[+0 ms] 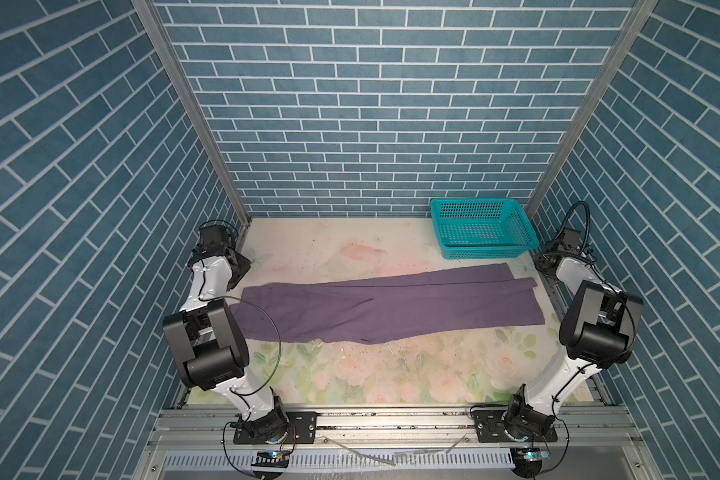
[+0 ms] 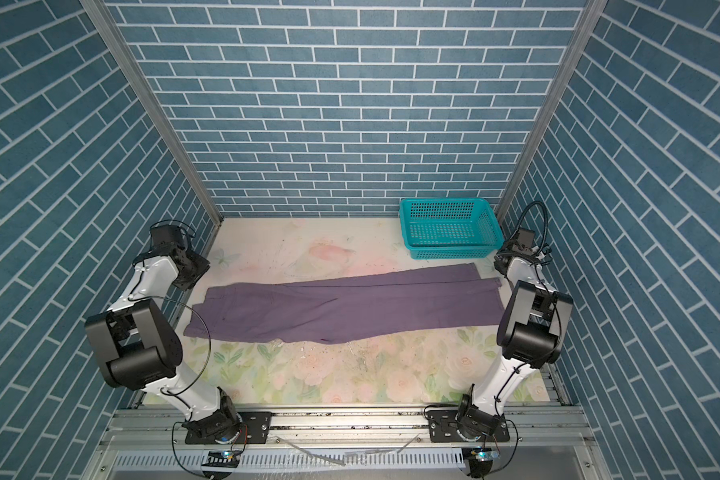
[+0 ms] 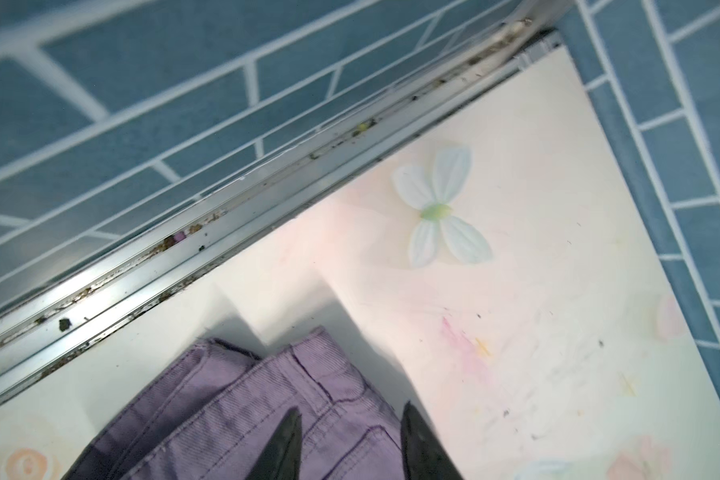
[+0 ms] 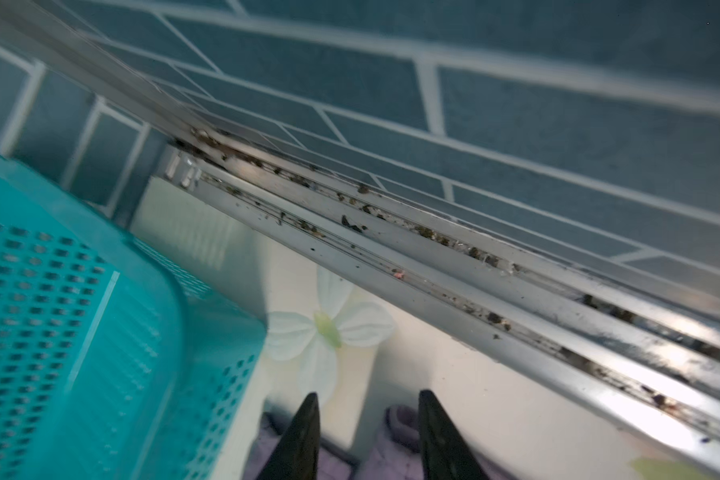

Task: Fold and stack the trousers

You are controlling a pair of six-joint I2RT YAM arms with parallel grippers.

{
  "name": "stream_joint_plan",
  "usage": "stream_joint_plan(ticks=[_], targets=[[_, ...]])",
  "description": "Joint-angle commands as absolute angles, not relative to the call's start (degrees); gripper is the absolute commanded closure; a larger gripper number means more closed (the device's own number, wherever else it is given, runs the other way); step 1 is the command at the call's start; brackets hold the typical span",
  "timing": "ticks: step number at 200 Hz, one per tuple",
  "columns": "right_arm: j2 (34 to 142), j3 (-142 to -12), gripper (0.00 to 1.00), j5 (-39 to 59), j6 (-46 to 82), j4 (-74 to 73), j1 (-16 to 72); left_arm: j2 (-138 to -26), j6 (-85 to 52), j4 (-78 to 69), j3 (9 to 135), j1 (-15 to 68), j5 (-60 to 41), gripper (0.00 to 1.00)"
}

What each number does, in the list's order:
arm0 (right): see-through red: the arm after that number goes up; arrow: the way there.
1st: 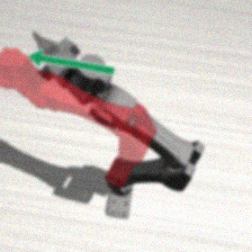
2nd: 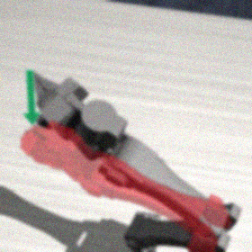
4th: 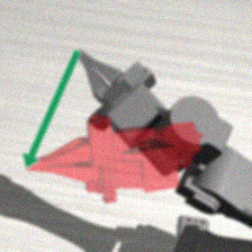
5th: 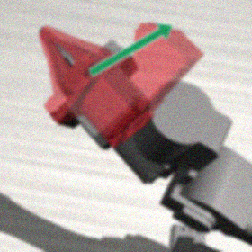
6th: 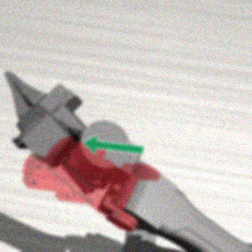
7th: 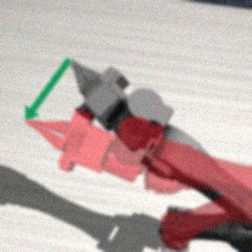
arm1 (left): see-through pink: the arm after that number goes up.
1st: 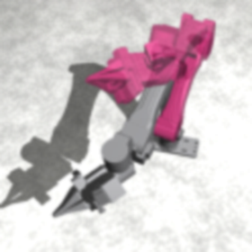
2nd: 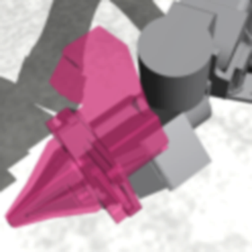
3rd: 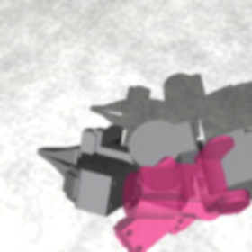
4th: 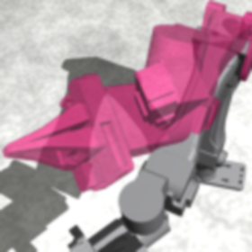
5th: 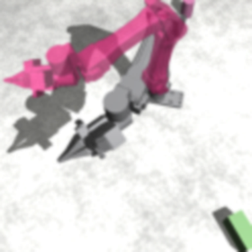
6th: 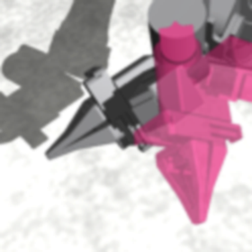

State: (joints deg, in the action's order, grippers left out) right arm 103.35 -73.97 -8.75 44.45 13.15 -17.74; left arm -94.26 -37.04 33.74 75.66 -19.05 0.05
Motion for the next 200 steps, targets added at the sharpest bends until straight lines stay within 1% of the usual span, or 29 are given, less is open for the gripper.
stream_joint_plan(ticks=[1,20,41,63,97,151,157,160,186,200], targets=[[98.01,-72.76,1.0,-4.63,41.44,15.37,-17.56,-90.32,-32.94,38.19,73.55,-12.6,0.09,0.69],[94.33,-67.19,1.0,-1.97,39.73,15.6,-16.35,-87.19,-32.75,37.19,67.85,-7.27,-0.87,0.77],[91.03,-61.1,1.0,-0.14,37.87,15.25,-13.99,-84.94,-34.01,35.07,62.07,-1.51,-1.22,0.79],[90.06,-56.19,1.0,3.68,37.1,13.7,-11.51,-86.12,-34.96,33.5,59.57,3.16,-0.96,0.8],[93.86,-51.11,1.0,10.95,38.05,9.0,-8.93,-91.22,-36.6,29.71,59.7,6.88,-1.8,0.81],[98.32,-49.48,1.0,13.0,38.63,5.89,-7.77,-102.84,-36.59,29.61,66.61,8.44,-2.11,0.82],[98.55,-49.48,1.0,12.95,38.59,5.89,-7.73,-103.14,-36.59,29.5,66.79,8.44,-2.1,0.81],[98.66,-49.42,1.0,12.96,38.54,5.89,-7.8,-103.16,-36.58,29.36,66.85,8.48,-1.9,0.79],[99.96,-49.85,1.0,13.18,37.63,5.97,-7.49,-103.18,-35.99,30.18,68.44,8.44,0.66,0.57],[100.79,-50.14,1.0,13.1,37.18,6.32,-7.31,-103.82,-35.64,30.89,69.95,8.46,1.55,0.52]])
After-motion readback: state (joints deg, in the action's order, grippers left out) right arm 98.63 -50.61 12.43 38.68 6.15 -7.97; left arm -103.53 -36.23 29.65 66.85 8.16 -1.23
